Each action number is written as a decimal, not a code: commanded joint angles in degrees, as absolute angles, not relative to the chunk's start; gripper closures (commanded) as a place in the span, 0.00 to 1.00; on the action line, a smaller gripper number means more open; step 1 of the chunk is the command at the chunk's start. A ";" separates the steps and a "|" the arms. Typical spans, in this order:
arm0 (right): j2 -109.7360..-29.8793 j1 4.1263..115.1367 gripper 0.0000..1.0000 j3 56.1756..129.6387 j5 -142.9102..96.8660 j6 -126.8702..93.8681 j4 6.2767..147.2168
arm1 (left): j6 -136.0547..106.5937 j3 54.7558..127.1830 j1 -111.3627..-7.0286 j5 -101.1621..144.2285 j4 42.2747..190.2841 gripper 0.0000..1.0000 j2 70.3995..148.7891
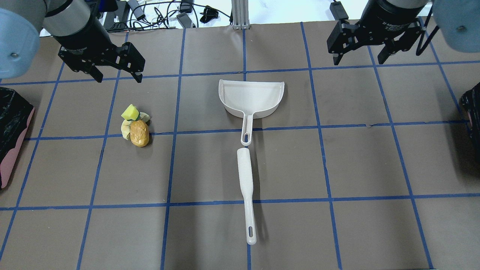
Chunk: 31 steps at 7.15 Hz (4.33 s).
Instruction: Sweep and dump trash in nearest bin
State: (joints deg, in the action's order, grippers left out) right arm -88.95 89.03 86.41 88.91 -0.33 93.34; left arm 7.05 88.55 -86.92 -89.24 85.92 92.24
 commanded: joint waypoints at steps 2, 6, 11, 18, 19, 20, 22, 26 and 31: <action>-88.86 89.03 0.00 86.66 89.03 -0.26 93.43 | 7.03 89.12 -86.92 -88.95 85.87 0.00 92.20; -89.39 88.95 0.00 86.75 90.78 0.09 92.02 | 7.12 89.56 -86.92 -89.39 85.43 0.00 92.11; -88.86 88.95 0.00 86.84 90.70 0.09 92.81 | 7.12 90.34 -87.01 -89.21 85.87 0.00 91.15; -89.47 89.03 0.00 91.30 90.27 -2.01 88.77 | 7.39 89.57 -86.13 -89.30 81.92 0.00 93.94; -90.78 89.64 0.00 93.23 88.61 -5.94 88.86 | 7.30 87.39 -86.31 -89.38 81.57 0.00 96.48; -91.57 92.26 0.00 95.08 87.98 -7.02 88.86 | 7.38 83.88 -86.48 -88.95 81.21 0.00 98.85; -91.58 98.41 0.00 98.42 87.89 -12.64 89.56 | 7.21 79.12 -90.15 -89.30 81.04 0.00 104.12; -92.11 108.08 0.00 107.20 87.71 -16.58 98.40 | 1.68 78.84 -100.53 -89.12 75.41 0.00 112.39; -82.73 121.79 0.00 117.51 87.89 -24.43 120.39 | 0.61 79.28 -108.98 -88.86 72.60 0.00 118.99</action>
State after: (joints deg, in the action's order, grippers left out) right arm -86.09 118.37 117.21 87.79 -22.96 116.81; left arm 0.58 79.11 -107.27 -88.92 72.71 117.36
